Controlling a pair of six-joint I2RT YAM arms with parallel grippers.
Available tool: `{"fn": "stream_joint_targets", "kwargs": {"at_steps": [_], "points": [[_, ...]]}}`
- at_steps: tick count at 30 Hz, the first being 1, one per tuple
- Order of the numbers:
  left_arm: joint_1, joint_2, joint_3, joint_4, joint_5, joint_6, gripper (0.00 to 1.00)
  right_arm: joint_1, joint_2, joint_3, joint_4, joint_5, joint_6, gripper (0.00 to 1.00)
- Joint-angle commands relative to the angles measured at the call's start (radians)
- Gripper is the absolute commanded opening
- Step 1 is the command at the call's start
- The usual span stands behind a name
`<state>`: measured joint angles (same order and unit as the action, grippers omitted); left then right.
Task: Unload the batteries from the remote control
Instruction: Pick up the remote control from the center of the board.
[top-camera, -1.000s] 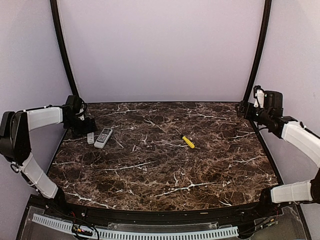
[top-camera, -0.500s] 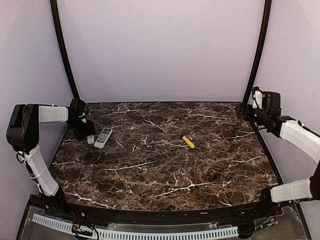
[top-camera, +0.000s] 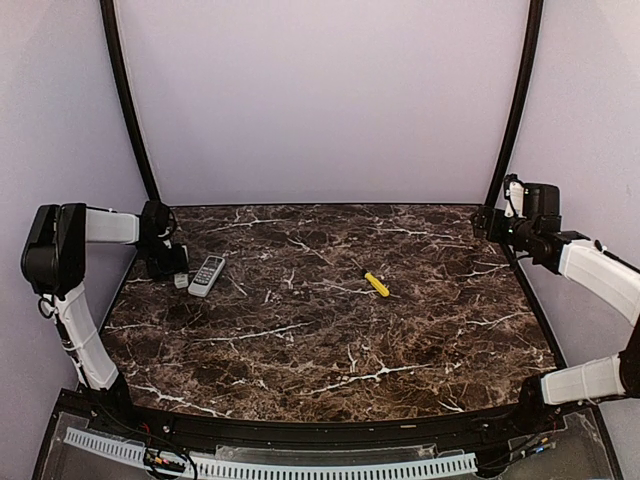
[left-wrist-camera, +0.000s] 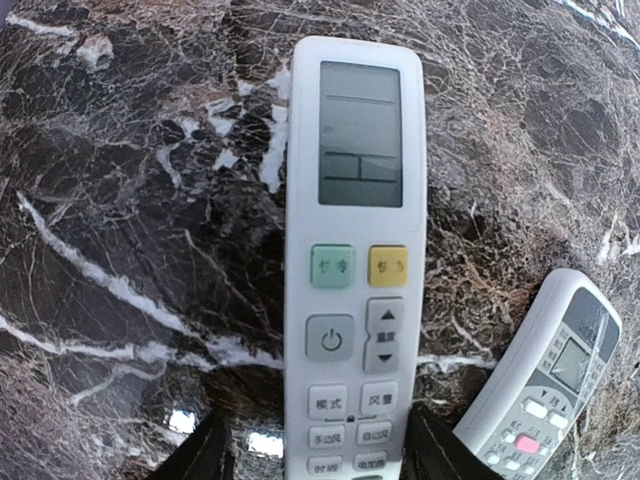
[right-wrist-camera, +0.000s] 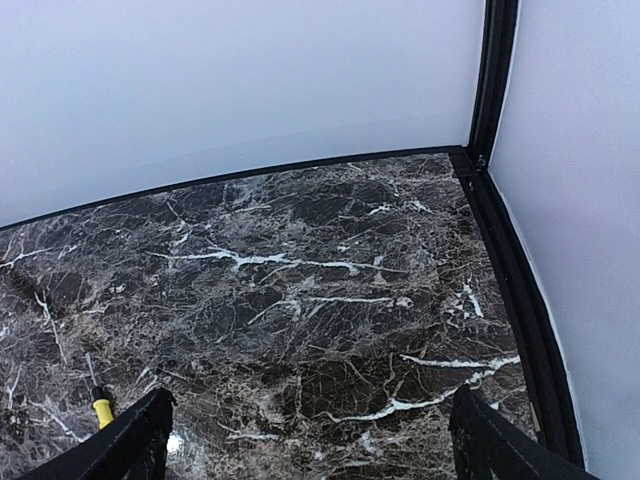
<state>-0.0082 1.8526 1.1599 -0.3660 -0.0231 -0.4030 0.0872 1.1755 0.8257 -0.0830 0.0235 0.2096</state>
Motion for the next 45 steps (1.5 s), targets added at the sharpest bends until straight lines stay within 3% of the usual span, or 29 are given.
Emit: {"fn": "stream_joint_targets", "kwargs": {"at_steps": [1, 12, 18, 22, 28, 33, 37, 45], "points": [[0.005, 0.008, 0.018, 0.000, -0.003, 0.012, 0.58, 0.008, 0.001, 0.027, 0.013, 0.012, -0.006, 0.94], [0.039, 0.052, 0.040, -0.004, 0.010, 0.012, 0.49, 0.008, -0.011, 0.029, 0.000, 0.017, 0.003, 0.94], [0.039, 0.048, 0.041, -0.004, 0.007, 0.008, 0.31, 0.007, -0.026, 0.029, -0.007, 0.005, 0.013, 0.94], [0.039, -0.006, 0.015, 0.021, 0.001, -0.004, 0.25, 0.008, -0.049, 0.032, -0.020, -0.004, 0.023, 0.94], [0.039, -0.202, -0.086, 0.087, 0.017, -0.022, 0.23, 0.008, -0.097, 0.041, -0.026, -0.093, 0.040, 0.94], [0.037, -0.461, -0.189, 0.192, 0.165, -0.006, 0.22, 0.012, -0.131, 0.061, -0.002, -0.262, 0.071, 0.94], [-0.003, -0.628, -0.263, 0.345, 0.421, -0.027, 0.22, 0.054, -0.136, 0.071, 0.075, -0.438, 0.132, 0.93], [-0.186, -0.762, -0.320, 0.679, 0.738, -0.156, 0.22, 0.330, -0.017, 0.196, 0.204, -0.555, 0.205, 0.92]]}}
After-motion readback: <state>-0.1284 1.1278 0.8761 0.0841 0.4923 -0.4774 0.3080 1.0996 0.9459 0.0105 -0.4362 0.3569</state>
